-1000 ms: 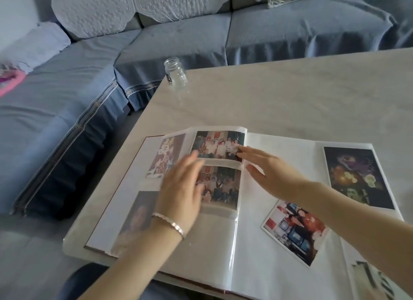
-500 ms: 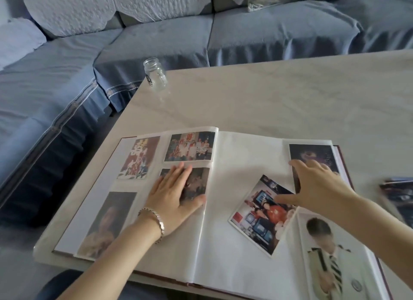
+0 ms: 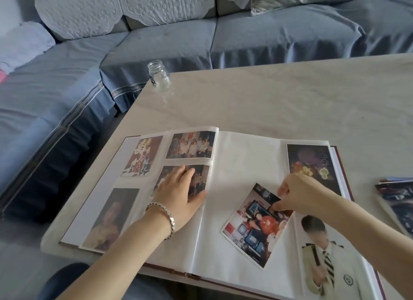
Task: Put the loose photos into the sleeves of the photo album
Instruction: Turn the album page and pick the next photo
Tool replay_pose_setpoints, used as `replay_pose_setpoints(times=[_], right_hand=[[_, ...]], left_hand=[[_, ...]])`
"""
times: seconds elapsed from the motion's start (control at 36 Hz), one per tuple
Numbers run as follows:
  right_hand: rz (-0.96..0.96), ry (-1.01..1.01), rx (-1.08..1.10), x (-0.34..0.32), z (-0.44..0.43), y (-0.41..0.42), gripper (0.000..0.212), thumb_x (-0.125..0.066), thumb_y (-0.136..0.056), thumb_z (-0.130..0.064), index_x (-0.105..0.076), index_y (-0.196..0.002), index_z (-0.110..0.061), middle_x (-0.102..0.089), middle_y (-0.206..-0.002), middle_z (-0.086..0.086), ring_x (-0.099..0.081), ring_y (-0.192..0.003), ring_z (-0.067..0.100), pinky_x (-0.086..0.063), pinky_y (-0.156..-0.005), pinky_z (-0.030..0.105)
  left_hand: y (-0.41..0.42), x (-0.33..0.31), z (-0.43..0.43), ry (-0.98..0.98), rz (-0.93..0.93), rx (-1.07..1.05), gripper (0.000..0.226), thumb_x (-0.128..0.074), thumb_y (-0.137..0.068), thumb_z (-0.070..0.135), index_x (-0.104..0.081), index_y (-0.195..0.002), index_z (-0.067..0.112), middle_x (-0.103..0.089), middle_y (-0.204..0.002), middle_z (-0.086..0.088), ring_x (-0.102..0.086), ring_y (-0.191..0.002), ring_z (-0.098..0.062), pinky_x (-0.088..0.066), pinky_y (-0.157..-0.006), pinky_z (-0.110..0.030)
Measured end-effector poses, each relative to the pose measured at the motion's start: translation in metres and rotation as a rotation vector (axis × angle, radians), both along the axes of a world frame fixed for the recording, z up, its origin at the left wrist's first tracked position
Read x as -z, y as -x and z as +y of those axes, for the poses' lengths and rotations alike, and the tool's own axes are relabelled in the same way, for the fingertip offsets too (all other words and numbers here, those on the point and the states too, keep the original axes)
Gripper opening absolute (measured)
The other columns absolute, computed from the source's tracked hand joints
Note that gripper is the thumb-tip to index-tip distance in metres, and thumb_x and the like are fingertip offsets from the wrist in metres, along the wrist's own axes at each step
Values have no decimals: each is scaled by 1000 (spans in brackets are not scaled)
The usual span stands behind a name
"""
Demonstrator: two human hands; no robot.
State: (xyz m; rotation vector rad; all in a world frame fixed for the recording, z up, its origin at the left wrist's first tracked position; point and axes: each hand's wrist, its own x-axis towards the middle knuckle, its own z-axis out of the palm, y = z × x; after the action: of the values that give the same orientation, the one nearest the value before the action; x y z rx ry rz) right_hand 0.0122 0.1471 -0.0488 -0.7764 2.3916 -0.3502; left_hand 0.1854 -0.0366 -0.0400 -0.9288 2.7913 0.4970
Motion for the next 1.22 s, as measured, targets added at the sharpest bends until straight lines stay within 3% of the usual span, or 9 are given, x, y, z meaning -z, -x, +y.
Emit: replay_pose_setpoints(times=[0.25,0.31,0.39,0.5,0.58,0.72,0.83,0.92,1.22], right_hand=[[-195,583,293,-28,13,14,14,-77,-73,-12,-69,-84,-14,-69,-63,-7,-63,-62,10,-47,-57,22],[-272,755,414,-39,7,7,10,-75,-74,-10,-70,-79,-15,-69,-61,-7,-63,-56,8,-52,-54,17],[-375,928,453,-54,-6,-15,10,-72,-75,-4,-69,-75,-14,-68,-56,-7,-64,-50,3,-51,-52,10],[-419,998,395,-57,-25,-49,14,-71,-76,-3,-65,-72,-15,-67,-53,-9,-62,-48,0,-47,-49,9],[-503,968,339,-53,-40,-67,14,-68,-81,-5,-64,-73,-16,-69,-58,-6,-64,-52,4,-53,-54,15],[-250,828,119,-34,-65,-80,13,-57,-91,-20,-69,-85,-21,-72,-77,-5,-67,-73,6,-54,-74,26],[134,612,-216,-24,-87,-78,33,-50,-95,-28,-55,-127,-21,-57,-127,-5,-52,-114,14,-37,-93,21],[240,454,-387,-15,-108,-72,49,-45,-97,-34,-33,-143,-25,-29,-152,-4,-19,-141,13,-12,-112,23],[343,414,-423,10,-128,-70,48,-43,-96,-40,-38,-141,-26,-21,-154,-2,-4,-144,12,5,-111,20]], left_hand=[[-11,-11,12,-242,434,-119,46,-56,-90,30,-44,-134,21,-48,-123,12,-46,-113,-1,-36,-94,-14],[-12,-15,16,-441,548,-197,58,-56,-84,45,-40,-135,23,-50,-121,16,-49,-104,9,-40,-90,-7],[-14,-20,20,-754,668,-220,92,-60,-54,82,-32,-129,36,-65,-114,13,-60,-107,-2,-51,-91,-26],[-17,-28,25,-875,836,-328,60,-76,-66,34,-45,-116,22,-65,-110,-5,-68,-92,-18,-58,-60,-30],[-25,-28,16,-759,960,-450,48,-63,-79,-1,-47,-119,20,-63,-107,-10,-70,-82,-20,-54,-43,-28],[-58,-15,-19,-433,873,-544,55,-65,-83,9,-43,-129,28,-65,-99,-2,-68,-67,-18,-55,-47,-36],[-90,-6,-46,-272,763,-556,65,-61,-86,7,-34,-142,22,-56,-126,2,-60,-100,-14,-52,-67,-22],[-109,-7,-56,-178,680,-543,70,-58,-87,1,-24,-147,17,-44,-141,-3,-47,-125,-19,-40,-83,-18],[-150,13,-67,144,736,-569,67,-54,-89,-3,-22,-145,14,-44,-141,-13,-50,-120,-32,-31,-82,-9]])
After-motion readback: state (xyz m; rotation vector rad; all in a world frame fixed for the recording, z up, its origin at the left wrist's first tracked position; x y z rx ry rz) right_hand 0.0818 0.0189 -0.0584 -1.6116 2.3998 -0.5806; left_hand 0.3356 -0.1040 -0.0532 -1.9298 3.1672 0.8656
